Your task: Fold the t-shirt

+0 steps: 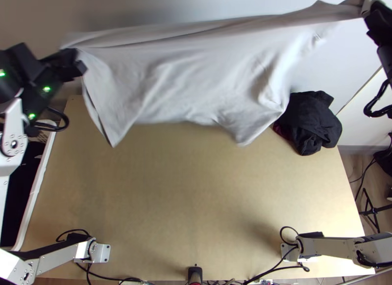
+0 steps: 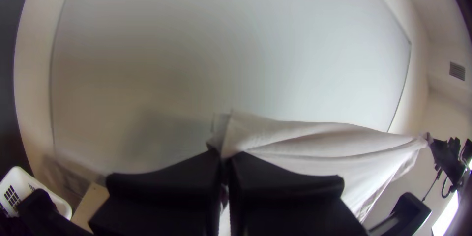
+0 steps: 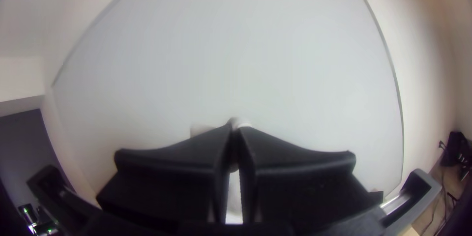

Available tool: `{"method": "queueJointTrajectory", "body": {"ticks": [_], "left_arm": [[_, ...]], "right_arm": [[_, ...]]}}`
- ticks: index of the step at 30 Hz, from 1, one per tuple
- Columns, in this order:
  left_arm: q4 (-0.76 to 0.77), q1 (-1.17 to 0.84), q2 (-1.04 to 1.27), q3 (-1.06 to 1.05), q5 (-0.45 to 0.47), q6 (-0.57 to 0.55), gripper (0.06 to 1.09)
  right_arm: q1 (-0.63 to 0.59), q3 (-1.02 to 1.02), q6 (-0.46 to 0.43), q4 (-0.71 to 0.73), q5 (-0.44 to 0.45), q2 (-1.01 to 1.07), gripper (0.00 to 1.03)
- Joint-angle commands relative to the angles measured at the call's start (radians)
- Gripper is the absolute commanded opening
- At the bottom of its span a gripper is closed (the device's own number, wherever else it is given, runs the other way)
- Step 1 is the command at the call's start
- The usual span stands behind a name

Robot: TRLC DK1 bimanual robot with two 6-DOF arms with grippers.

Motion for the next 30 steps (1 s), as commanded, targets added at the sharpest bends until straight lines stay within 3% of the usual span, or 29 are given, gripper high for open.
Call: {"method": "queueJointTrajectory", "body": {"ticks": [1,9,11,23,30], "left_arm": [[0.023,0.040,-0.041,-0.023,-0.027,-0.007,0.10],[0.021,-0.043,-0.115,-0.121,-0.025,0.053,0.15],[0.023,-0.055,-0.142,-0.140,-0.024,0.063,0.09],[0.020,-0.067,-0.332,-0.158,-0.010,0.075,0.10],[0.051,-0.058,-0.437,-0.137,-0.035,0.064,0.10]], "right_arm": [[0.081,0.015,-0.048,0.026,0.055,-0.001,0.03],[0.142,0.015,-0.100,0.022,0.067,0.000,0.03],[0.151,0.015,-0.113,0.009,0.067,-0.004,0.03],[0.257,-0.091,-0.128,-0.119,0.025,-0.199,0.03],[0.249,0.090,-0.146,-0.198,0.024,-0.243,0.03]]}}
